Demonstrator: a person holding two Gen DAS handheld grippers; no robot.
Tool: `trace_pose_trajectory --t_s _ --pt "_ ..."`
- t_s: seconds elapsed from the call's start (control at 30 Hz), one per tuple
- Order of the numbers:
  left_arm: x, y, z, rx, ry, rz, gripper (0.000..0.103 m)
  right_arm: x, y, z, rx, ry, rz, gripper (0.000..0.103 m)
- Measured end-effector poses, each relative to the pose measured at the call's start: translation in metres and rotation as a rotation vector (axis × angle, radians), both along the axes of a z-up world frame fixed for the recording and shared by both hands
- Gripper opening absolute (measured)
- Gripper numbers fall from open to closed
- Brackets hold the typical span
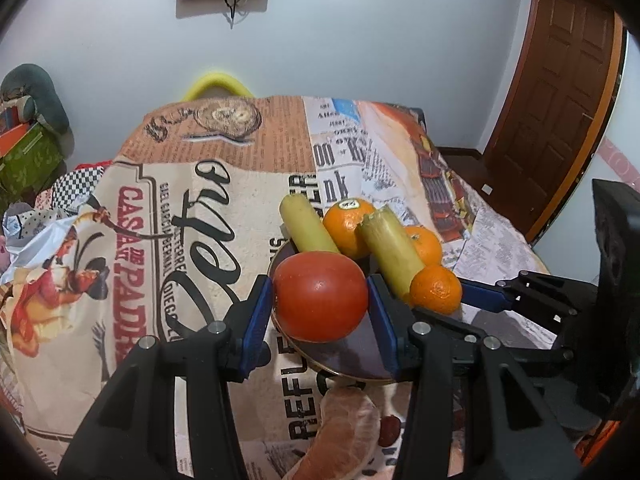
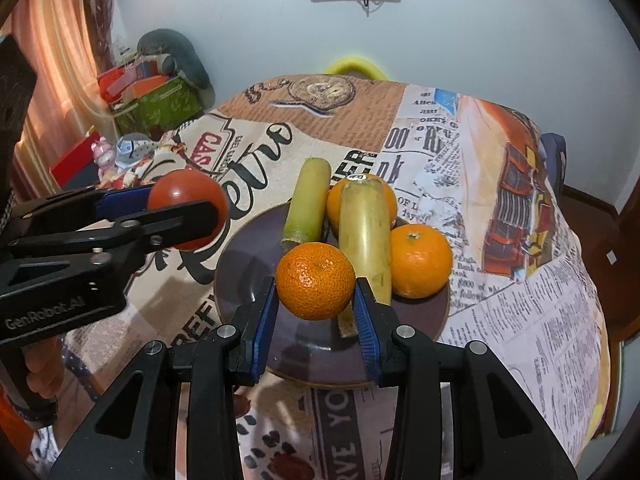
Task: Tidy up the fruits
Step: 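Carry the tomato and mandarin onto the dark plate and open both tools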
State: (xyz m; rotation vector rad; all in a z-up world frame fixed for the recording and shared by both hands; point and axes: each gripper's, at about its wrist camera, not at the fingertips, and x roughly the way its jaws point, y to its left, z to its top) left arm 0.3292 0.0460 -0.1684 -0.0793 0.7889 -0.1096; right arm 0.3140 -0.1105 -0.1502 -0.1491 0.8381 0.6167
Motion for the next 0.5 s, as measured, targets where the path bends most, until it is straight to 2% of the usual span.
trace_pose_trajectory --t_s 0.23,0.5 --pt "0.017 0.006 -0.027 -0.047 0.071 0.0 0.048 0.006 0.008 -0.013 -0.046 0.013 0.02 0.035" --pt "0.024 0.005 -0.038 -0.053 0.111 -0.011 0.047 0.005 0.009 -0.016 -0.051 0.017 0.038 0.035"
